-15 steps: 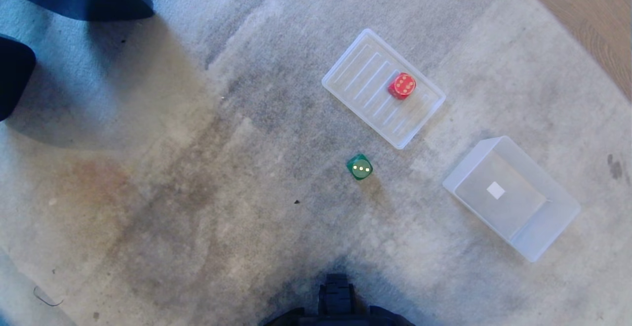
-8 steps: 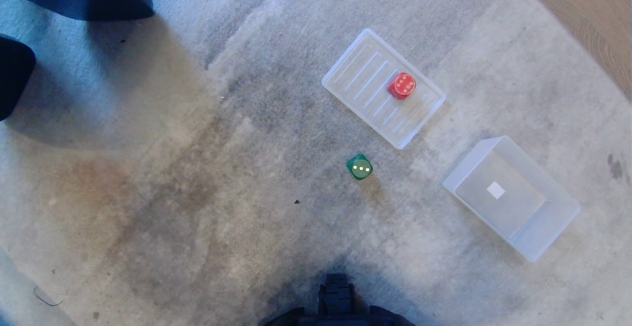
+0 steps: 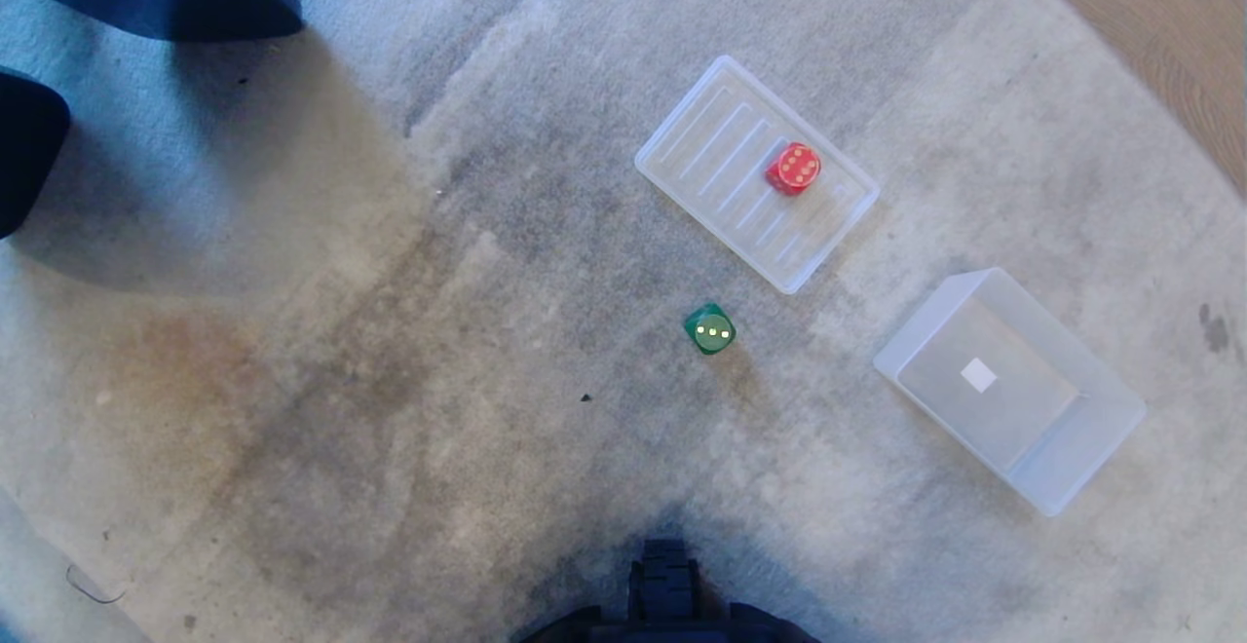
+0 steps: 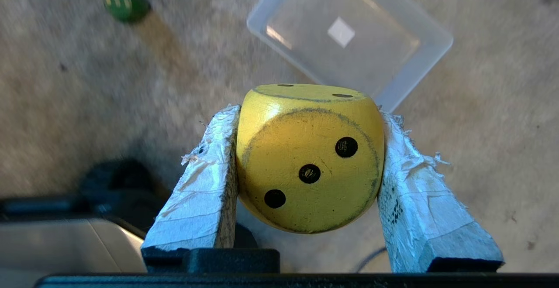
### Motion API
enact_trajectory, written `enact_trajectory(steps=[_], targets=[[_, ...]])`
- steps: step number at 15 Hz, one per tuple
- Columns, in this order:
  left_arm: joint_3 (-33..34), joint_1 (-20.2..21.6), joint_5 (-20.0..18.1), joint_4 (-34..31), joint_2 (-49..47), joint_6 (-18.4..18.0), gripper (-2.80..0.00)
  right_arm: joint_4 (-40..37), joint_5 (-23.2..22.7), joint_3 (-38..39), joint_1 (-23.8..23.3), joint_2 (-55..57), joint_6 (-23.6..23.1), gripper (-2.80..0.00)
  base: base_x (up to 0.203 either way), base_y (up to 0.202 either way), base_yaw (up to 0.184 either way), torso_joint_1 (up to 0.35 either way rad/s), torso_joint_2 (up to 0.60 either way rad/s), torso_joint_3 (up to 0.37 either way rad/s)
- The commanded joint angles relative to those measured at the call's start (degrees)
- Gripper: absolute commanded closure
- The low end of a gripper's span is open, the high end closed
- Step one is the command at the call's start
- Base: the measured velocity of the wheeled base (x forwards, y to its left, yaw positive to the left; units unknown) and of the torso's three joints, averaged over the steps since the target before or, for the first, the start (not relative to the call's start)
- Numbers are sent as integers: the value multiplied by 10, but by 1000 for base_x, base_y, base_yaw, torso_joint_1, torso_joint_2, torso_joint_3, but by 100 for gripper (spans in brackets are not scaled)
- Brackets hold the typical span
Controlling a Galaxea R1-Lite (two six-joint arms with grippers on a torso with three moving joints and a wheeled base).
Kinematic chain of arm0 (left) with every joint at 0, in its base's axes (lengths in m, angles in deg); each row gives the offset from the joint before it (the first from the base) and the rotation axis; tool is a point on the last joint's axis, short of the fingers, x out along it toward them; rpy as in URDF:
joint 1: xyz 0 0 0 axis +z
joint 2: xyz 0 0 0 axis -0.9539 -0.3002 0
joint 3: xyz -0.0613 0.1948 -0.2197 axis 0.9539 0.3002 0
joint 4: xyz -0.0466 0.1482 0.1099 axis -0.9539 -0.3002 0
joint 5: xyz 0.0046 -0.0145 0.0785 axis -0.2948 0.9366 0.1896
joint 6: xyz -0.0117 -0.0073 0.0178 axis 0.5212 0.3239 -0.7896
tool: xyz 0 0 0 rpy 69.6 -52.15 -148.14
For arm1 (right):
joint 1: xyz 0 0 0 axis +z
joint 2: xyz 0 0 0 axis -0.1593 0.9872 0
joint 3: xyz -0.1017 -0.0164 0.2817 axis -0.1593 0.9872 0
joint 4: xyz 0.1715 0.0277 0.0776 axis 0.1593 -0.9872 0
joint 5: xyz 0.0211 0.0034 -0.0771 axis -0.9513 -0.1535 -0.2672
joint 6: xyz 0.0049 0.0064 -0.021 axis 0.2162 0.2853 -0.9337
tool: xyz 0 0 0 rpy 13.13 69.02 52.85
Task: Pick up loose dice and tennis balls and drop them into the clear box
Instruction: Put the toys in the box
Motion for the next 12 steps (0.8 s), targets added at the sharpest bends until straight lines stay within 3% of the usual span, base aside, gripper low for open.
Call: enact_trajectory(steps=[1, 6, 12], targets=[[0, 0, 0, 0, 0, 0, 0, -23, 1, -41, 0, 21, 17, 0, 0, 0, 0, 0, 0, 0], [0, 0, 0, 0, 0, 0, 0, -39, 20, -132, 0, 233, 70, 0, 0, 0, 0, 0, 0, 0], [0, 0, 0, 0, 0, 0, 0, 158, 48, -176, -5, 599, 133, 0, 0, 0, 0, 0, 0, 0]])
